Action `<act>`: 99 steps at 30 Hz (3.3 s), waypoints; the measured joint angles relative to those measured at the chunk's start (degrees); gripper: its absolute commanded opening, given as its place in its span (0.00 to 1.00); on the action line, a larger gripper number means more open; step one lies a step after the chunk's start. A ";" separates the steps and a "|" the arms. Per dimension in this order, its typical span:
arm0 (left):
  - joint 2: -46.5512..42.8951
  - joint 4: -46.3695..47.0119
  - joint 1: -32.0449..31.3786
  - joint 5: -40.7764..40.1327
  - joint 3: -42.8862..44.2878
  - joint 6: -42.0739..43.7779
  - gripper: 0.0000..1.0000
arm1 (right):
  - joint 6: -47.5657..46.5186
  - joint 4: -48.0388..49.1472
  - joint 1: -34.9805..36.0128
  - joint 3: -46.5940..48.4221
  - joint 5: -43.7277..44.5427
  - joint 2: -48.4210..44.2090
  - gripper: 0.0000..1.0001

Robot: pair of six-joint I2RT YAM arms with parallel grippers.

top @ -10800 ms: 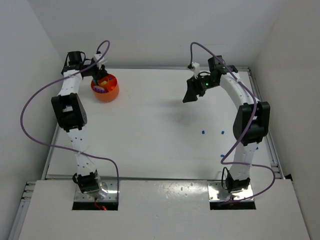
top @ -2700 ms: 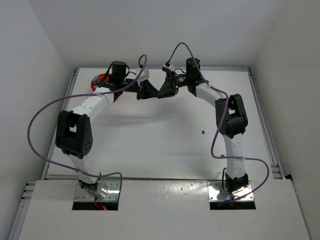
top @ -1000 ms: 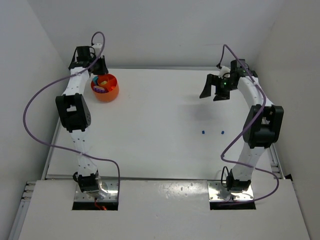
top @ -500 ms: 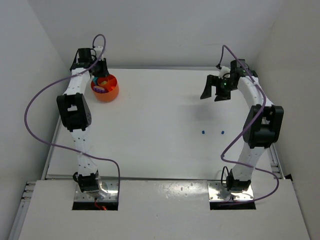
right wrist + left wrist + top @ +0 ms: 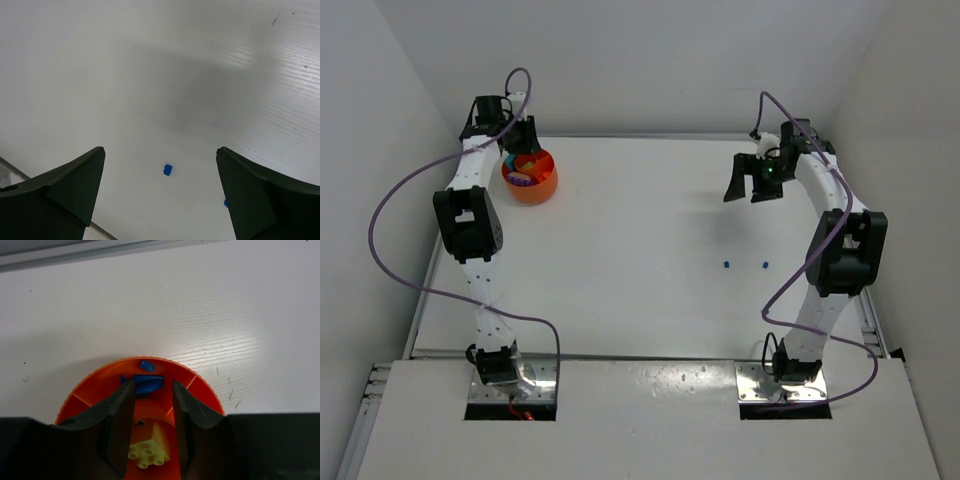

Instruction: Sort the legos into containers by color

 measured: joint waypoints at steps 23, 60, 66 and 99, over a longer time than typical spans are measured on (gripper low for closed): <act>-21.70 9.49 -17.84 2.05 -13.55 8.09 0.53 | -27.26 -0.94 5.57 -30.73 9.79 -15.28 0.57; -21.81 9.53 -17.75 1.44 -18.49 5.86 0.53 | -54.80 3.28 5.01 -55.98 22.40 -27.71 0.46; -21.81 9.53 -17.75 1.40 -18.49 5.86 0.53 | -54.95 3.56 5.29 -55.98 22.08 -27.12 0.44; -21.53 16.04 -13.44 17.99 -24.44 -10.71 0.71 | -39.52 -2.91 8.68 -25.29 -3.21 -15.67 0.00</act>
